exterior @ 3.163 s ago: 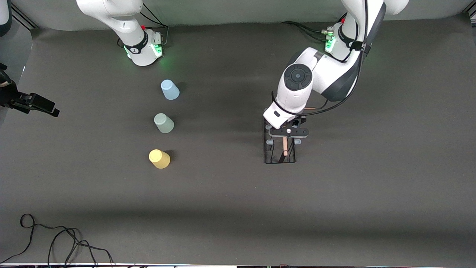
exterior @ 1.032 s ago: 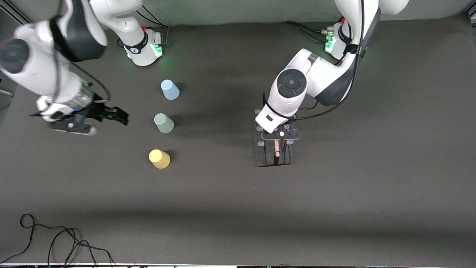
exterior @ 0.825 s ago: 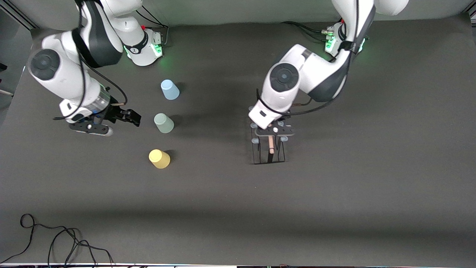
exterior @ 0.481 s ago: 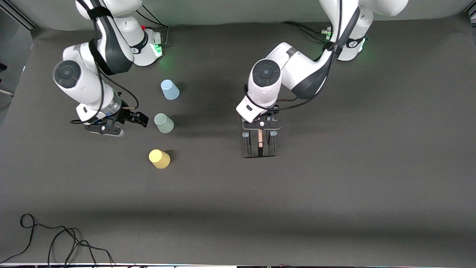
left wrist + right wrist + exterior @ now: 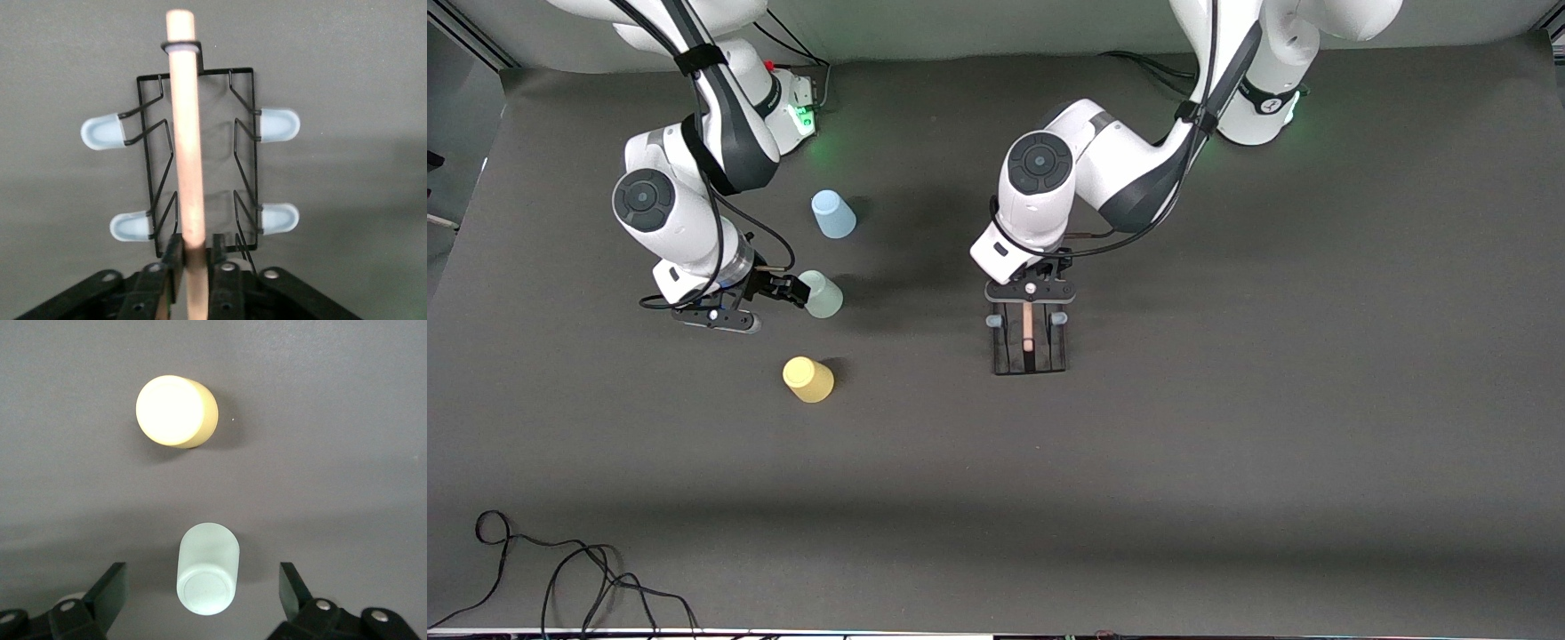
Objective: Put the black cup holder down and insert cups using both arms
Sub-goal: 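Release the rack and raise the left gripper while the right gripper grasps the green cup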
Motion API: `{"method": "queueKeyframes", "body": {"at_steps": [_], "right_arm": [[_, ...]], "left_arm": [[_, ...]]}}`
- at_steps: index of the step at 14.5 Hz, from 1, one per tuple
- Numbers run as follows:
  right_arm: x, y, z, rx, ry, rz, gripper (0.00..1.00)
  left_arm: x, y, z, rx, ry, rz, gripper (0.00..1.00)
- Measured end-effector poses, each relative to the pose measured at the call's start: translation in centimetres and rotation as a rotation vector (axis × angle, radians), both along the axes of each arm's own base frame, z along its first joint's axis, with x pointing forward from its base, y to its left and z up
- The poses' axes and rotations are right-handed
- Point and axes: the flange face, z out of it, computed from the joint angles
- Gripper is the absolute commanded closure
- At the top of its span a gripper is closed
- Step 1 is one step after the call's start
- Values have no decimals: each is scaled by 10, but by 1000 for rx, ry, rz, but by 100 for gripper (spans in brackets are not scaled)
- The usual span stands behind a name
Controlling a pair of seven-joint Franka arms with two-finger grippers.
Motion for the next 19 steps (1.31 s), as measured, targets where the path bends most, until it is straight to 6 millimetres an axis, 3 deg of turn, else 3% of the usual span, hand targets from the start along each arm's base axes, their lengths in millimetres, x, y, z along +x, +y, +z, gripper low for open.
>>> {"method": "queueKeyframes", "body": {"at_steps": [2, 4, 6, 8, 10, 12, 16, 19], "right_arm": [[3, -5, 5, 2, -5, -11, 0], [8, -15, 14, 1, -3, -31, 0], [11, -19, 21, 1, 1, -40, 0], [11, -18, 22, 0, 3, -39, 0], [11, -17, 20, -1, 7, -37, 0], [9, -17, 18, -3, 16, -36, 0], [0, -18, -2, -17, 65, -34, 0], [-13, -20, -28, -17, 59, -31, 0]], "left_arm": [[1, 0, 1, -2, -2, 1, 1], [11, 3, 13, -16, -22, 14, 1], [36, 22, 44, -39, -49, 56, 0], [69, 69, 92, -46, -59, 85, 0], [95, 134, 136, -48, -66, 105, 0], [114, 199, 164, -42, -61, 105, 0], [134, 311, 178, -26, -7, 34, 0], [135, 394, 189, -28, -19, -1, 0]]}}
